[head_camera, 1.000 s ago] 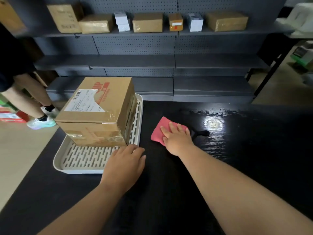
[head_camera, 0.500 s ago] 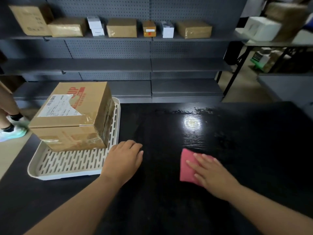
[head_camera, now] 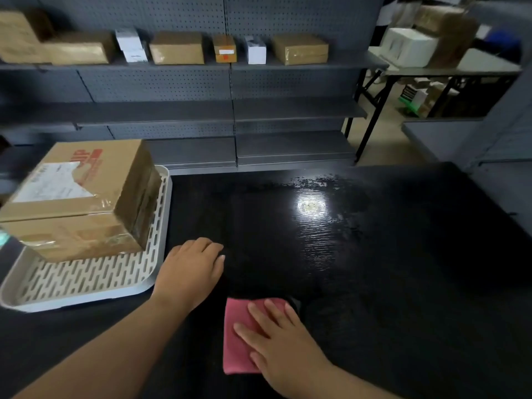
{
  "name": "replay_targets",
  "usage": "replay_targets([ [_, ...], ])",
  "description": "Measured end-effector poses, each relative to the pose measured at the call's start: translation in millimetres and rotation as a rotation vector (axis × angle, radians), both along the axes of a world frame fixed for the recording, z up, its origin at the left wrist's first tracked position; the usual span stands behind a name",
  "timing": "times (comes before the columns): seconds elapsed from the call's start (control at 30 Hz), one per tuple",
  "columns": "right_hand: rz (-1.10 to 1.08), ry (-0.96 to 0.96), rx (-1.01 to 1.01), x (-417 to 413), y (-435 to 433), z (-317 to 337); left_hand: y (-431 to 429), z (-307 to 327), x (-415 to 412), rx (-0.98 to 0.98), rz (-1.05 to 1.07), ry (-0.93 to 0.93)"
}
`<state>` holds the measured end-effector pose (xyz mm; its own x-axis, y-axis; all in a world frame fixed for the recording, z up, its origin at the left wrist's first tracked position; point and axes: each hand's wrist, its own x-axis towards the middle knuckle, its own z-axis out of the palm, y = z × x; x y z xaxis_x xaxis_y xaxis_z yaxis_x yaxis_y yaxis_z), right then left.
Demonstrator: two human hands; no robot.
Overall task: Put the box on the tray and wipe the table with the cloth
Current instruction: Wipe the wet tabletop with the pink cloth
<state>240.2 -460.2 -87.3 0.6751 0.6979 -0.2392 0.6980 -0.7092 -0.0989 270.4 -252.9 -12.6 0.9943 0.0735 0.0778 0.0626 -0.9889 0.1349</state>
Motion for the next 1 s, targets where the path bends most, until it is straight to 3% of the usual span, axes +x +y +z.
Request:
replay_targets([
  [0.07,0.088,-0.003,-0.017,4,-43,2,-7,1,4,0.005,-0.002,0.021],
  [0.13,0.040,-0.040,-0.076,32,-89,-1,-14,0,8,0.006,-0.011,0.025],
  [0.27,-0.362,-0.014,-0.139,121,-151,11,-28,0,14,0.017,-0.013,0.055],
  [0.4,-0.688,0.101,-0.121,159,-126,17,-46,0,26,0.021,-0.001,0.097],
  [0.47,-0.557,0.092,-0.089,140,-93,14,-55,-2,34,0.021,0.015,0.114],
  [0.53,-0.292,0.032,-0.048,113,-79,5,-67,-4,44,0.025,0.030,0.129],
  [0.67,-0.086,-0.005,-0.045,128,-114,4,-86,-7,65,0.046,0.046,0.141],
  [0.8,-0.202,0.014,-0.070,211,-164,10,-97,-13,79,0.053,0.070,0.139],
  [1.0,-0.664,0.165,-0.081,320,-161,9,-102,-20,88,0.045,0.155,0.173],
])
